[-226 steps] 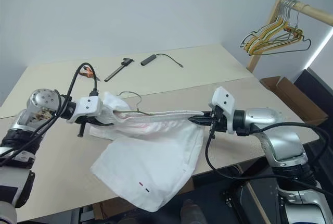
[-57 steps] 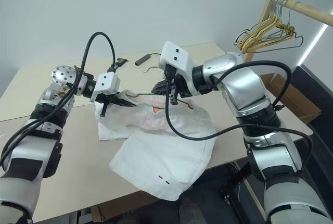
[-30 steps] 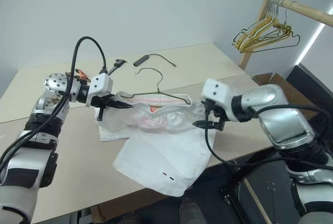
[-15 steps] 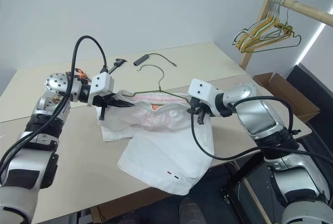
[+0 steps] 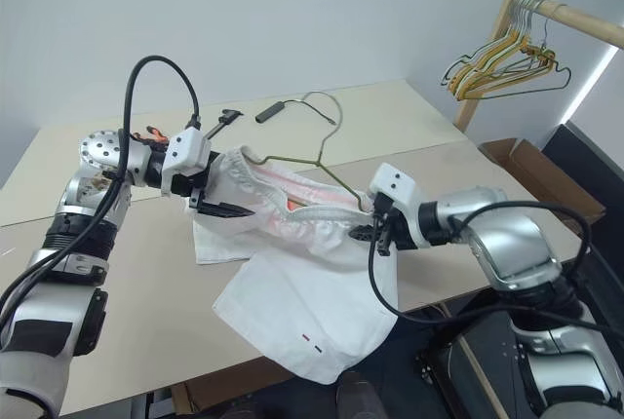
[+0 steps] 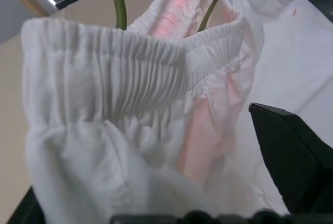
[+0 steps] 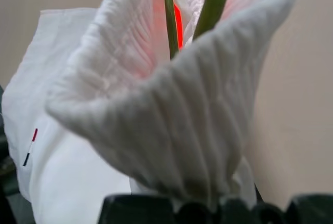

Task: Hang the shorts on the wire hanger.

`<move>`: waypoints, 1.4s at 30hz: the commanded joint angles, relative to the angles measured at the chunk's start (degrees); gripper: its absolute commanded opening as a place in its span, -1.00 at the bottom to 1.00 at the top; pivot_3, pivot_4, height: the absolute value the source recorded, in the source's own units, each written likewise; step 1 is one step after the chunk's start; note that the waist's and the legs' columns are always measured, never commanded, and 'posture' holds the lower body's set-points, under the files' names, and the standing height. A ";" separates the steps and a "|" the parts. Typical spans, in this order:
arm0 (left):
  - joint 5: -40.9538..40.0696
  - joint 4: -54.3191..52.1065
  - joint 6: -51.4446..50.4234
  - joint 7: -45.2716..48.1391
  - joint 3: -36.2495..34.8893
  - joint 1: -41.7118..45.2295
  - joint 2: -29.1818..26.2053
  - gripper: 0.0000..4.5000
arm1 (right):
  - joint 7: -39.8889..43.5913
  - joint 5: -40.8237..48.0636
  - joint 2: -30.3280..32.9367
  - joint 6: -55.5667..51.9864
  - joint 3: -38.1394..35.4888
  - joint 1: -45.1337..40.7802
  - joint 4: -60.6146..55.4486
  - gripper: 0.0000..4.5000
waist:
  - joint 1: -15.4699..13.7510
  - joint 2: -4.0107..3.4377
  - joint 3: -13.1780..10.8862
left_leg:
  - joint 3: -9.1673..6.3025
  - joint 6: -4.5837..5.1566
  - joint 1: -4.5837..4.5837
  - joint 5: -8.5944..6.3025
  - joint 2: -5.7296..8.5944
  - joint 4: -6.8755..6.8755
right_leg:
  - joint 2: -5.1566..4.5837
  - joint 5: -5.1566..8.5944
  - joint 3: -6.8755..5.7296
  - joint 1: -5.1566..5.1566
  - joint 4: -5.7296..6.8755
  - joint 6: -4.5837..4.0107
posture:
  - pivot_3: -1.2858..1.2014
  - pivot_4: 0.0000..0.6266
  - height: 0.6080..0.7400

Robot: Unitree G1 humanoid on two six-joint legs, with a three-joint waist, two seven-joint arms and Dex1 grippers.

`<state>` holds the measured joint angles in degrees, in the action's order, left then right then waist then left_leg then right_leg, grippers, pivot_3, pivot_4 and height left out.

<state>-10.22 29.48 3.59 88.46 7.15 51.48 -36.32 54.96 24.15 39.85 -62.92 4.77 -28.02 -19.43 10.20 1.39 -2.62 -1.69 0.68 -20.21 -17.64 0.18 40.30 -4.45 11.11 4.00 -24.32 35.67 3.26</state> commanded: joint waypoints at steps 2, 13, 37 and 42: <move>-5.14 -5.71 -6.20 -4.79 -5.16 2.23 -0.20 0.99 | -9.30 2.62 -2.72 -8.69 -11.46 5.40 -3.99 -1.00 | 0.12 0.00 0.00 | 0.02 0.00 0.01 0.00 0.01 0.01 | -0.01 0.00 0.05 0.00 0.01 0.01 | -0.12 -1.00 1.00; -21.35 -26.51 -27.01 -25.54 -15.37 -7.30 7.97 0.99 | -19.86 6.61 -6.70 -20.35 -29.80 17.96 -16.77 -1.00 | 1.36 -0.11 0.08 | 0.12 0.00 0.06 -0.02 0.04 0.01 | -0.24 0.07 0.18 0.07 0.05 0.14 | -0.18 -1.00 1.00; -41.94 -47.59 -45.63 -49.22 -19.32 -10.40 16.00 0.99 | -44.66 -0.50 1.17 -29.58 -46.60 -3.38 1.64 -1.00 | 5.64 -0.26 0.10 | 0.42 -0.01 0.11 -0.02 0.06 -0.06 | 0.08 0.37 0.60 0.34 -0.02 0.63 | -0.20 -0.97 1.00; -42.50 -49.13 -45.24 -50.11 -18.64 -11.40 15.82 0.99 | -49.26 -1.08 5.32 -29.58 -47.73 -13.42 15.50 -1.00 | 6.93 -0.29 0.11 | 0.68 0.00 0.19 -0.02 0.09 -0.13 | 0.08 0.33 0.88 0.40 -0.27 0.68 | -0.20 -1.00 1.00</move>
<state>-51.91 -18.03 -43.03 38.80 -11.07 39.69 -20.18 6.94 23.11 43.46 -92.07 -41.54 -39.03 -6.00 17.13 1.10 -2.51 -0.95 0.69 -19.95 -17.65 0.27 40.07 -4.36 11.42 4.89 -23.83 35.25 3.97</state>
